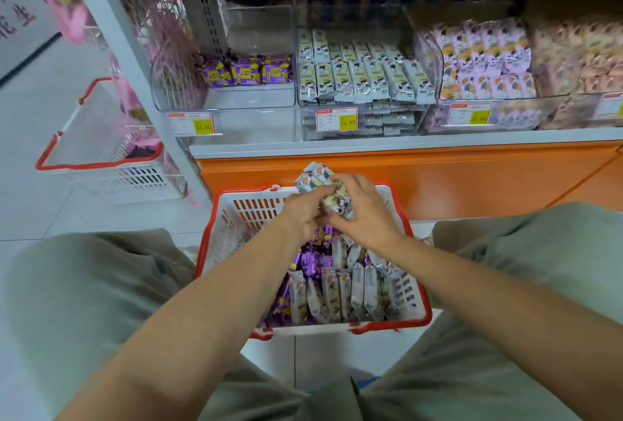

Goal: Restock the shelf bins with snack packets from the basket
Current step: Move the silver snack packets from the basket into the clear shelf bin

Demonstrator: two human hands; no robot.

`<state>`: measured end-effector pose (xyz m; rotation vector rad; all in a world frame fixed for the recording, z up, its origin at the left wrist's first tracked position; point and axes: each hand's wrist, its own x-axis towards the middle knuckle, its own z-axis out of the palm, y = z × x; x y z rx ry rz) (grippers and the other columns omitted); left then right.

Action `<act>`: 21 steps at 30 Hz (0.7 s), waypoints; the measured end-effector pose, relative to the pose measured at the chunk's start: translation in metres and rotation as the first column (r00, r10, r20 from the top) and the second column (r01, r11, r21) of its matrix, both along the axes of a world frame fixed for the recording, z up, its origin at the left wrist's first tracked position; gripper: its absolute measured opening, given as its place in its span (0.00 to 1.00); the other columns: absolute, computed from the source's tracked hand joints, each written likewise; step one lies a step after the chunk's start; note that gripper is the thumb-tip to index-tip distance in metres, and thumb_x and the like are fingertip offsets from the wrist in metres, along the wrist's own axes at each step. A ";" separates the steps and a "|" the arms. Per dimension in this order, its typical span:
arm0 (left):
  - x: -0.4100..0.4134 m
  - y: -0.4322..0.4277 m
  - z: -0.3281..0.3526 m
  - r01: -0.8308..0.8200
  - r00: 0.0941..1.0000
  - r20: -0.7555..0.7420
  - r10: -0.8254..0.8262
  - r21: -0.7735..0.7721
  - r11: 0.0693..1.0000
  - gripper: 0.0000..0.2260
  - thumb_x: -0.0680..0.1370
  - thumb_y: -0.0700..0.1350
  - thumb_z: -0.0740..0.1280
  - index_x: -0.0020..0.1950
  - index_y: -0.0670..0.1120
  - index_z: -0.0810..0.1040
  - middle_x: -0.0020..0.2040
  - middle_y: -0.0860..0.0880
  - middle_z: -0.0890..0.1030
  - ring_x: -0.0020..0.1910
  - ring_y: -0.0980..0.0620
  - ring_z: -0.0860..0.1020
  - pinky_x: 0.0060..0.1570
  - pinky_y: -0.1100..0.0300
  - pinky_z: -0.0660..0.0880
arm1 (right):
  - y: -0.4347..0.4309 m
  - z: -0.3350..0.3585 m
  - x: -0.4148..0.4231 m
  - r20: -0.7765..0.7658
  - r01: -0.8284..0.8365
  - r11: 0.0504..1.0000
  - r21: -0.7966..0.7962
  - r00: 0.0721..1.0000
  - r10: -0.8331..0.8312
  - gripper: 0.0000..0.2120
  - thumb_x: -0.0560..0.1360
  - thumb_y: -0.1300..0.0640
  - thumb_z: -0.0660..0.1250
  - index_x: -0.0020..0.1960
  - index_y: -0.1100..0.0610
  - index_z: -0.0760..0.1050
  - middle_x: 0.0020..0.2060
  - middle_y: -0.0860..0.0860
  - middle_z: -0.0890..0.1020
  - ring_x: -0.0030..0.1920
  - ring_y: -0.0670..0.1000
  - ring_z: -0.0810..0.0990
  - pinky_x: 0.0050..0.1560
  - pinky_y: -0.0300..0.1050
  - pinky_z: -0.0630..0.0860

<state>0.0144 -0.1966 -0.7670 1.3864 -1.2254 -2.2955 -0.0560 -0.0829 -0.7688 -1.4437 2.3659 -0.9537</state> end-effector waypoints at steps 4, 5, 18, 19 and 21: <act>-0.005 -0.002 0.046 0.085 0.982 -0.158 -0.107 -0.138 0.987 0.13 0.78 0.50 0.67 0.55 0.41 0.78 0.42 0.44 0.80 0.38 0.48 0.79 0.38 0.57 0.80 | -0.005 0.032 -0.017 -0.003 0.085 0.984 -0.159 0.996 -0.087 0.28 0.71 0.56 0.67 0.70 0.55 0.68 0.60 0.54 0.73 0.62 0.54 0.69 0.55 0.43 0.64; -0.007 -0.004 0.058 0.114 0.974 -0.174 -0.148 -0.194 0.974 0.16 0.79 0.53 0.65 0.56 0.41 0.78 0.45 0.44 0.82 0.42 0.47 0.81 0.44 0.54 0.81 | -0.007 0.041 -0.023 -0.001 0.105 0.976 -0.193 0.994 -0.107 0.28 0.70 0.55 0.65 0.69 0.54 0.68 0.60 0.54 0.73 0.61 0.53 0.70 0.55 0.44 0.65; -0.042 -0.082 0.136 0.383 0.923 0.384 -0.017 -0.922 -0.051 0.23 0.81 0.46 0.61 0.74 0.41 0.64 0.75 0.41 0.64 0.74 0.44 0.61 0.72 0.53 0.59 | -0.068 0.131 -0.108 -0.012 0.291 0.932 -0.216 0.954 -0.301 0.23 0.77 0.53 0.62 0.71 0.56 0.64 0.60 0.59 0.73 0.48 0.55 0.73 0.47 0.47 0.68; -0.048 -0.089 0.137 0.458 0.887 0.462 -0.010 -0.882 -0.108 0.25 0.81 0.47 0.60 0.77 0.40 0.60 0.78 0.41 0.59 0.77 0.44 0.56 0.75 0.52 0.55 | -0.077 0.134 -0.114 -0.025 0.309 0.931 -0.196 0.947 -0.320 0.23 0.77 0.53 0.62 0.71 0.56 0.64 0.60 0.60 0.72 0.49 0.56 0.73 0.47 0.46 0.68; -0.061 -0.103 0.138 0.574 0.809 0.587 -0.005 -0.793 -0.202 0.29 0.82 0.50 0.57 0.79 0.40 0.53 0.80 0.42 0.51 0.79 0.44 0.49 0.76 0.49 0.50 | -0.095 0.141 -0.125 -0.041 0.344 0.927 -0.150 0.934 -0.354 0.23 0.78 0.54 0.62 0.72 0.57 0.64 0.62 0.60 0.71 0.57 0.58 0.72 0.52 0.48 0.68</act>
